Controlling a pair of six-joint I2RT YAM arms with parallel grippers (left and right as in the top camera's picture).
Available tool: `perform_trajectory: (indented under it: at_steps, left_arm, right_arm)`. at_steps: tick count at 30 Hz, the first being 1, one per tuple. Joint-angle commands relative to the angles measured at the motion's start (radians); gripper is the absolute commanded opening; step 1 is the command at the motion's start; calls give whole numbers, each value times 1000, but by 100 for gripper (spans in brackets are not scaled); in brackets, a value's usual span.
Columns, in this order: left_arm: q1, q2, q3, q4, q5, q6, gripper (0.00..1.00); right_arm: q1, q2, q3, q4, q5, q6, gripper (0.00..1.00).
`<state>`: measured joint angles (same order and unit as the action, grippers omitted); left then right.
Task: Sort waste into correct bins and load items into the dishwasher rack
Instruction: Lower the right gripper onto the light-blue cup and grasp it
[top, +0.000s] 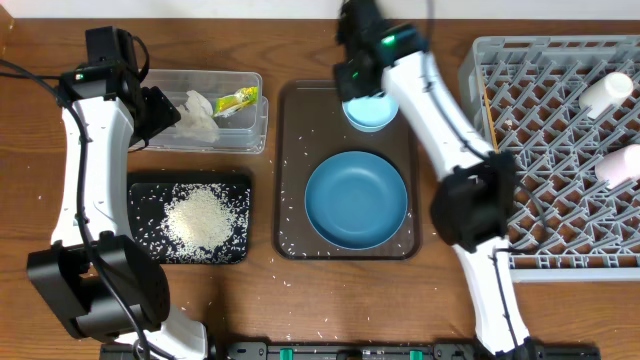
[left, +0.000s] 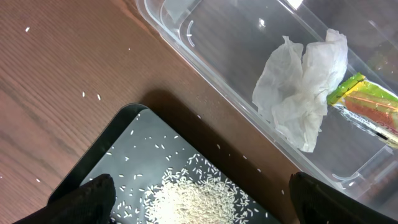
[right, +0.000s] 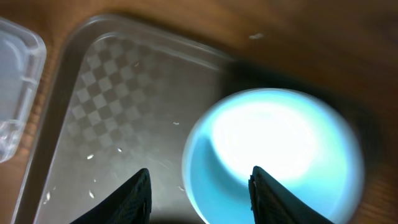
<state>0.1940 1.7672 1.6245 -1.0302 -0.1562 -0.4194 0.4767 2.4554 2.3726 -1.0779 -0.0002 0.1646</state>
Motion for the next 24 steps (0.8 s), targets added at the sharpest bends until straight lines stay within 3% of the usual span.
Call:
perform_trajectory:
  at_steps: [1, 12, 16, 20, 24]
  left_arm:
    - [3, -22, -4, -5, -1, -9, 92]
    - [3, -22, -4, -5, -1, -9, 92]
    - [3, -22, -4, -5, -1, -9, 92]
    - [3, -22, -4, -5, -1, -9, 92]
    - [3, -22, -4, -5, -1, -9, 92]
  right_arm:
    - [45, 42, 1, 12, 74, 50, 50]
    - [99, 124, 1, 9, 218, 106, 44]
    - [92, 124, 1, 4, 218, 109, 37]
    - [92, 123, 2, 5, 218, 108, 38]
    - [88, 122, 2, 5, 218, 108, 47]
